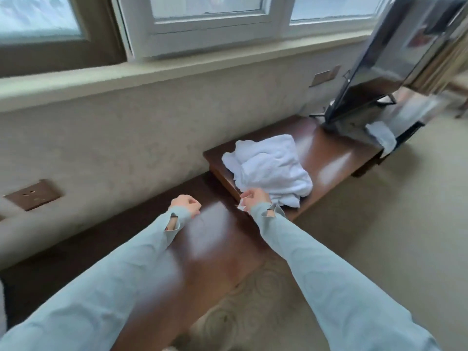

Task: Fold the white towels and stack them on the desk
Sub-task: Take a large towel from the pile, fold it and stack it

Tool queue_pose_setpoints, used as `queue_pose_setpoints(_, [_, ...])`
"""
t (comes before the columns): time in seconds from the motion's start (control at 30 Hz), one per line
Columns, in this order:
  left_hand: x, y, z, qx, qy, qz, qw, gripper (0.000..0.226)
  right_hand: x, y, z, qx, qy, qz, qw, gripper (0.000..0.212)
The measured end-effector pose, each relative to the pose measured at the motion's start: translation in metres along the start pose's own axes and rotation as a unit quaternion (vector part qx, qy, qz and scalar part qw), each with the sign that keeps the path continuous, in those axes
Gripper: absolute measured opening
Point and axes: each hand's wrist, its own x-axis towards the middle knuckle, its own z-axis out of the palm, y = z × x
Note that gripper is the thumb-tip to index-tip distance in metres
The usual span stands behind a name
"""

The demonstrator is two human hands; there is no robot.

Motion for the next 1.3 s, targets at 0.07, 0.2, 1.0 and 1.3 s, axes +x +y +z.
queue_pose_setpoints(0.07, [0.012, 0.03, 0.028, 0.015, -0.024, 0.011, 1.0, 0.023, 0.018, 0.016, -0.026, 0.005, 0.01, 0.029, 1.0, 0.028])
queue_pose_setpoints(0.2, [0.04, 0.085, 0.071, 0.0, -0.053, 0.018, 0.998, 0.02, 0.058, 0.042, -0.063, -0.017, 0.026, 0.061, 0.998, 0.028])
queue_pose_setpoints(1.0, [0.121, 0.177, 0.133, -0.063, -0.057, -0.098, 0.992, 0.061, 0.205, 0.07, -0.092, -0.223, -0.001, 0.021, 0.975, 0.05])
queue_pose_setpoints(1.3, [0.104, 0.274, 0.095, -0.193, 0.02, 0.01, 0.981, 0.069, 0.209, 0.025, -0.139, -0.017, -0.033, -0.006, 0.999, 0.077])
